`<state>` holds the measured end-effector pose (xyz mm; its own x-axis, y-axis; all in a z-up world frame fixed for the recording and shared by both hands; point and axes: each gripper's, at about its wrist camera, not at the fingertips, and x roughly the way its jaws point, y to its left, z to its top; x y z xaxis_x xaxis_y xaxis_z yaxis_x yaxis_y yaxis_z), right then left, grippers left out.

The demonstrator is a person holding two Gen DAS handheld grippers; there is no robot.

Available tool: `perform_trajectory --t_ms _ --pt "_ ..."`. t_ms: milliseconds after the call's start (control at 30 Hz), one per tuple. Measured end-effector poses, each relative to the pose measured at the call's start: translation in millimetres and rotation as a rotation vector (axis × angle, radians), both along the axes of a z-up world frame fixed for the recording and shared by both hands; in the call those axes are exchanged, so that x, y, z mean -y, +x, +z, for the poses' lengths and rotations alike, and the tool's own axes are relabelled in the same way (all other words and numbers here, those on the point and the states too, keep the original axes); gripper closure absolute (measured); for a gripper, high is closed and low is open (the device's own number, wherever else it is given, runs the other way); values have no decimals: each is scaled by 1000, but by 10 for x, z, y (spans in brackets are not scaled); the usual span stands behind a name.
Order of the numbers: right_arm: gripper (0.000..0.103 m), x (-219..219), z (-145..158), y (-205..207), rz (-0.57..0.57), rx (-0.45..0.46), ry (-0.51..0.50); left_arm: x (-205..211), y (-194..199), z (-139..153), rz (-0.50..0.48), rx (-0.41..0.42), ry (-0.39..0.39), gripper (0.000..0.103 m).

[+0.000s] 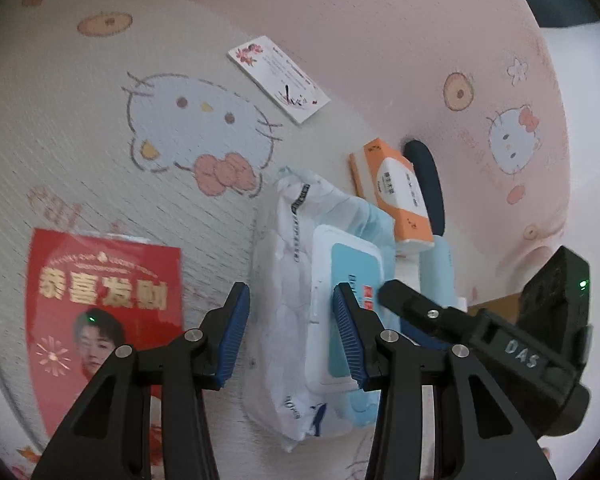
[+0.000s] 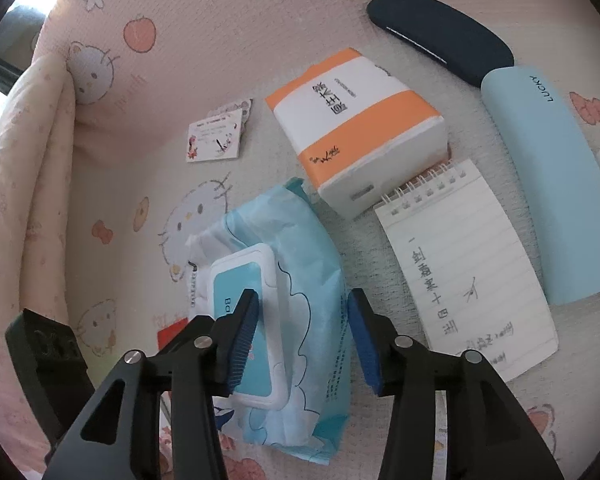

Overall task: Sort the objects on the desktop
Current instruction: 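Lower the right gripper and close on the baby wipes pack edge, then lift the baby wipes pack upright with the right gripper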

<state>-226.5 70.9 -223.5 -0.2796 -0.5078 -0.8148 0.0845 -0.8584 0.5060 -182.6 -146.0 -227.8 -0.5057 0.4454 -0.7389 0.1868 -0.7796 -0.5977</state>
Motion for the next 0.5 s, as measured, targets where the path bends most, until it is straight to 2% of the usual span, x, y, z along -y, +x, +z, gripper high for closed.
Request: perform_trajectory --t_ms 133,300,500 --pt "58 36 -27 36 1 5 -25 -47 27 26 2 -6 -12 58" --pt "63 110 -13 123 18 -5 -25 -78 120 72 4 -11 -40 65" --pt "66 86 23 309 53 -5 14 -108 313 88 -16 6 -38 66"
